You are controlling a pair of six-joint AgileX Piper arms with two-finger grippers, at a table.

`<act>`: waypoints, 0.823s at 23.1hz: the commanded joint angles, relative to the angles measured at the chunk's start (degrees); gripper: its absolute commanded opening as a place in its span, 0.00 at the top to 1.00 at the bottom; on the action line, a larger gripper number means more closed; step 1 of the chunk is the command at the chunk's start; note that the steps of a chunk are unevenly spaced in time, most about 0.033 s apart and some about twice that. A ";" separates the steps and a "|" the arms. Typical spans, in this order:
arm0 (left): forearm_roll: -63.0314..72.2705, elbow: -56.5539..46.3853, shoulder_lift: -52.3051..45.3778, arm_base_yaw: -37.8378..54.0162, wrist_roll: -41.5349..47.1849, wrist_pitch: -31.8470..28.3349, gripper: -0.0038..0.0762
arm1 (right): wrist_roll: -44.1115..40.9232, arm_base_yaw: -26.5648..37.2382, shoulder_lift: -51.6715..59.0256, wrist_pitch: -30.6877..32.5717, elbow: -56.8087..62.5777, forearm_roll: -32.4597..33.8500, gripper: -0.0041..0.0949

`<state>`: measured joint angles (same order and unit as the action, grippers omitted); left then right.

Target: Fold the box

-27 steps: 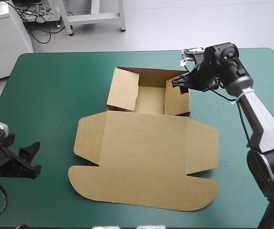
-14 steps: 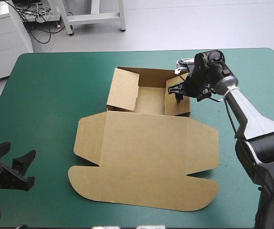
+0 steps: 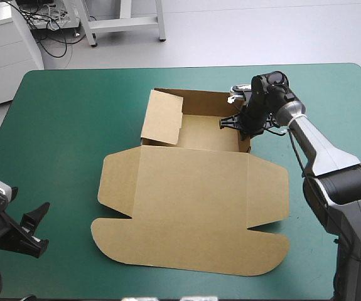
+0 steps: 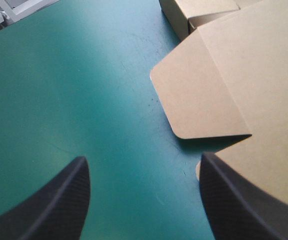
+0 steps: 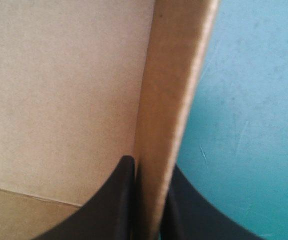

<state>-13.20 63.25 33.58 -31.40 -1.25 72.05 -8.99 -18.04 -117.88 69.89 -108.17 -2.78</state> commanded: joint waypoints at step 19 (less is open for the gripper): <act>-10.73 -7.87 6.23 -0.27 7.08 -7.91 0.39 | 6.33 12.09 5.31 1.51 -1.88 12.96 0.98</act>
<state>-21.48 54.20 39.09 -31.40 5.14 67.55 -4.65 -10.09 -117.65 70.08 -108.71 6.23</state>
